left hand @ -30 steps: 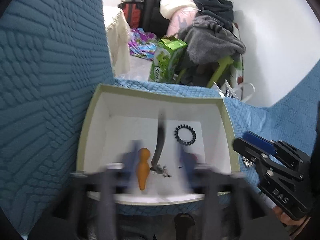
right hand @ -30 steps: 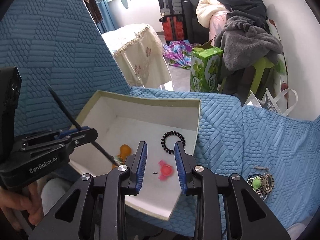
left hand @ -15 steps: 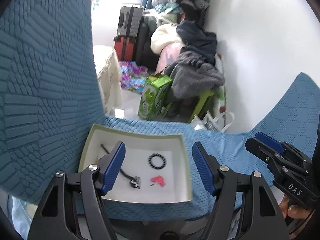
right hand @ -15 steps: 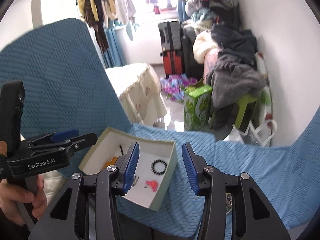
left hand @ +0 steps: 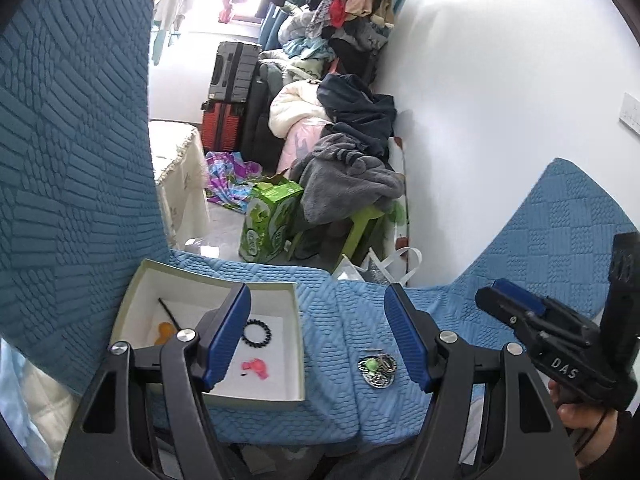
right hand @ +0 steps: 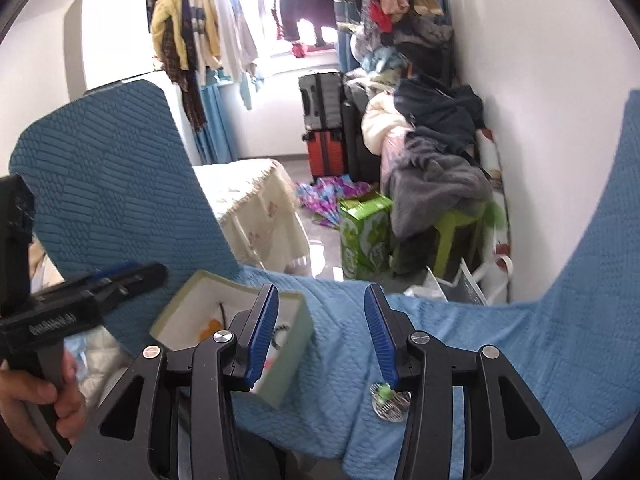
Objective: Organize jewelry
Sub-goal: 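Move both tools back to the remaining jewelry on the cushion, then grasp the braided bracelet with the right tool while the left tool reaches the green pendant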
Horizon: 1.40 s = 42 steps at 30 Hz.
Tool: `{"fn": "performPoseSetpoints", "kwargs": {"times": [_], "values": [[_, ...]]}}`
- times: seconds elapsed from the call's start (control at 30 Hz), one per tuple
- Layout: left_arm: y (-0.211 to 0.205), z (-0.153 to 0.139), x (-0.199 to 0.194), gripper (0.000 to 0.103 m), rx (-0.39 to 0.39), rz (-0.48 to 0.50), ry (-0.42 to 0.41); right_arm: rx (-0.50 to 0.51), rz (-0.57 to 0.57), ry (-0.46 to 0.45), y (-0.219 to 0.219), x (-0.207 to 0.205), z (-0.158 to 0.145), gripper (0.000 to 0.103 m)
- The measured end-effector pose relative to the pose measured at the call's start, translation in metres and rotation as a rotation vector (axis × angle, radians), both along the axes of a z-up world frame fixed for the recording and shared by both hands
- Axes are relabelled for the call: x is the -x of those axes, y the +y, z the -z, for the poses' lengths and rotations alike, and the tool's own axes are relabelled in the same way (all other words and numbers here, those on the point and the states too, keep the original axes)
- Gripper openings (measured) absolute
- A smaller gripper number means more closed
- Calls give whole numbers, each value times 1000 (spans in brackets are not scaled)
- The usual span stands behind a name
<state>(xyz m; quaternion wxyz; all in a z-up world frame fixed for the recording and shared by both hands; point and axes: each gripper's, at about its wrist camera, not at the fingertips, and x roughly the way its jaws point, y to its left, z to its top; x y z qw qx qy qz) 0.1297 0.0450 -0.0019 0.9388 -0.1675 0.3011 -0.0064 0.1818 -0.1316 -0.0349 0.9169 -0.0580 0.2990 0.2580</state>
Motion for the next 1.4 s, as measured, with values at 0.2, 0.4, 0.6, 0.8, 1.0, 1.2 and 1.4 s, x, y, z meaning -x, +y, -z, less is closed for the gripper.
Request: {"fn": "performPoseSetpoints", "kwargs": {"times": [0.2,0.4,0.6,0.8,1.0,1.2,1.4], "values": [[-23,34,-13,69,20,54,65,6,77,38,-41,-5,30,38],[-59,65,-22,65,6,130,105,5,129,93,-70,-12,72,25],[-99,102,-28,58,-13,248,171,-12,146,202,-88,-28,127,22],[-123,140,-45,48,47,291,231,-18,131,324,-101,-56,174,17],[-139,178,-71,34,46,280,313,-23,76,401,-104,-89,207,15],[-140,201,-89,32,48,277,350,-54,42,470,-104,-111,229,15],[-148,217,-104,30,23,280,374,-26,28,491,-97,-118,239,15]]}}
